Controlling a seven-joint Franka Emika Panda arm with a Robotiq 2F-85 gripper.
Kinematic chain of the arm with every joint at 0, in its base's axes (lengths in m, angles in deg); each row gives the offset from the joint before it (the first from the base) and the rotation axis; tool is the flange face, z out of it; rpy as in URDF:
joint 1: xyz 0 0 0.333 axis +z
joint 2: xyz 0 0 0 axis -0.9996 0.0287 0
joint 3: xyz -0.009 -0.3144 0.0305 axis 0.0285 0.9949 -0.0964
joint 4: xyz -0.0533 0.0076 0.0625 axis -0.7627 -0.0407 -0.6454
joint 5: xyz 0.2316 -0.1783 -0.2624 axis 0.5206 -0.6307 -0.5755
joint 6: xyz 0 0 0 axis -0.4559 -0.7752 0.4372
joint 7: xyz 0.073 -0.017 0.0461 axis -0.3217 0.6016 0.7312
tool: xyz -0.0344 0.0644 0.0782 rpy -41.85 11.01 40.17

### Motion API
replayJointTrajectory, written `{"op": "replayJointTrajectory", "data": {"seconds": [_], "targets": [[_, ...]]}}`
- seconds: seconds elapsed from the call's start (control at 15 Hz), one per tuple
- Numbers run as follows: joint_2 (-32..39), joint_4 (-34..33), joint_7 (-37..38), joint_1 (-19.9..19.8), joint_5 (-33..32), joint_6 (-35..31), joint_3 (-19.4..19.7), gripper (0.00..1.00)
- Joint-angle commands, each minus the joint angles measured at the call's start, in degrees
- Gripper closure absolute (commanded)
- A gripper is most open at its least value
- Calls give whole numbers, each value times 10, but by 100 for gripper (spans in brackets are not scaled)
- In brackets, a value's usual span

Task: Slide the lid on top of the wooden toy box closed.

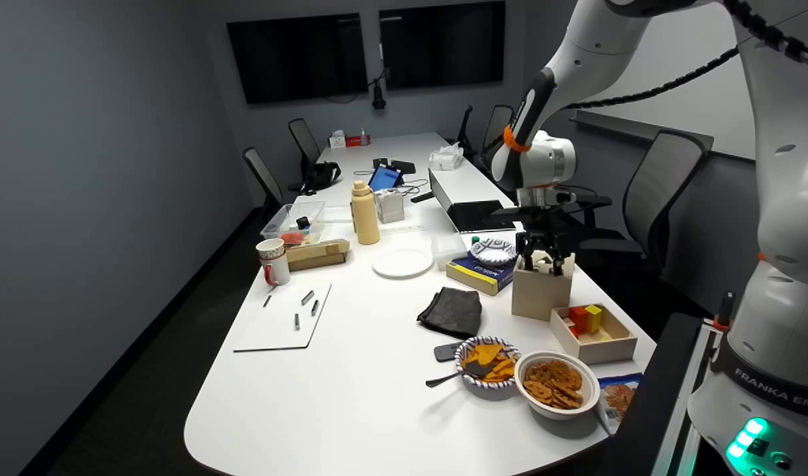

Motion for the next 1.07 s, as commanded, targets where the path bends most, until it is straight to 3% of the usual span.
{"op": "replayJointTrajectory", "data": {"seconds": [0.0,1.0], "targets": [[-26,10,-15,-9,16,20,-5,0],[-138,49,-49,-16,11,11,-2,0]]}}
